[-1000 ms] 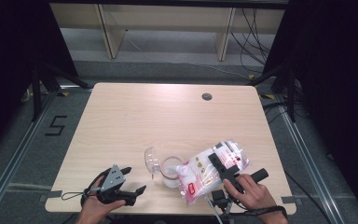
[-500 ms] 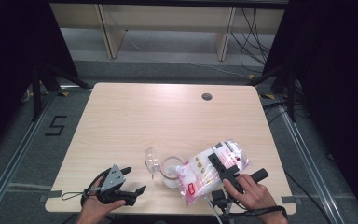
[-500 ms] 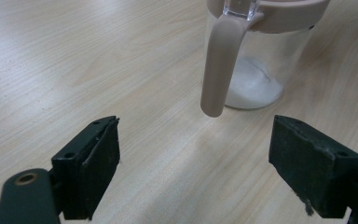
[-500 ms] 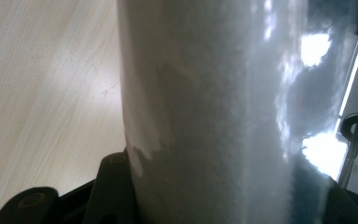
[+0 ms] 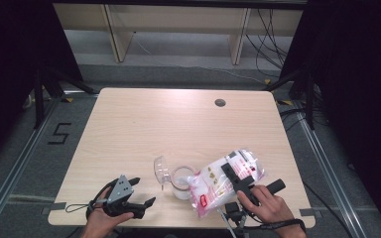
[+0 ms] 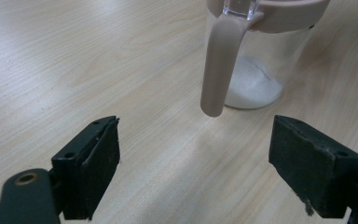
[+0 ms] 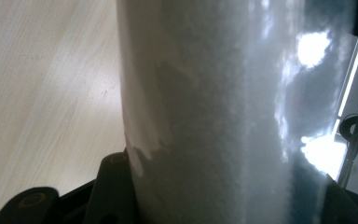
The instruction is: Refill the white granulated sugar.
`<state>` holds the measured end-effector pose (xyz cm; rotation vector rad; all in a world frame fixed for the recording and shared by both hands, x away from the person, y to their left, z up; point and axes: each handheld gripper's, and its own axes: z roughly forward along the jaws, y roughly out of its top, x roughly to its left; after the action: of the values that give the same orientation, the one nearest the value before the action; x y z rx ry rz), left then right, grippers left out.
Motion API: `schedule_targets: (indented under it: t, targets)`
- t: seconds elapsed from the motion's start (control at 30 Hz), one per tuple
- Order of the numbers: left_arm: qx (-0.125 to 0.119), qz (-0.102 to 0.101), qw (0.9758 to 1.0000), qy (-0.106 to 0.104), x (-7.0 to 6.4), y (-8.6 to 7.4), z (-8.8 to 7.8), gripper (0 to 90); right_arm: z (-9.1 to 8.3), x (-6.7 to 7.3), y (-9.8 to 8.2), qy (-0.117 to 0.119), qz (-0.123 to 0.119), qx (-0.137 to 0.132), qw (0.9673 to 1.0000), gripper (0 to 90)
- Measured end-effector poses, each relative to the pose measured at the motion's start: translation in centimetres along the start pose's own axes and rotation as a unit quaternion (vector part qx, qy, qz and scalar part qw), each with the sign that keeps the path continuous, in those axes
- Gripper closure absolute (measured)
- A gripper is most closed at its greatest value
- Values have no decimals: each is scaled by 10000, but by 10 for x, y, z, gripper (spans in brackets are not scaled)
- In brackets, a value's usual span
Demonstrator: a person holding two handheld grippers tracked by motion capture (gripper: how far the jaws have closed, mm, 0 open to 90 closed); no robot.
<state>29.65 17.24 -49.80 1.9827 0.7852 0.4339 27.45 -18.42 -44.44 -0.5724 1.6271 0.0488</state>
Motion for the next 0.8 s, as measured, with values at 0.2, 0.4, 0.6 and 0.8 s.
schedule_targets:
  t: [0.2,0.4,0.6,0.8]
  targets:
    - [-2,-2,10000,6,0,0,0,161,0,-1,0,-11,-33,1,10000,567]
    - [-3,-8,10000,-1,0,0,0,161,0,-1,0,-18,-34,1,10000,568]
    - [-5,-3,10000,0,0,0,0,161,0,-1,0,-3,-35,0,10000,568]
    - [39,-12,10000,13,-1,0,0,161,0,-1,0,5,-31,0,10000,568]
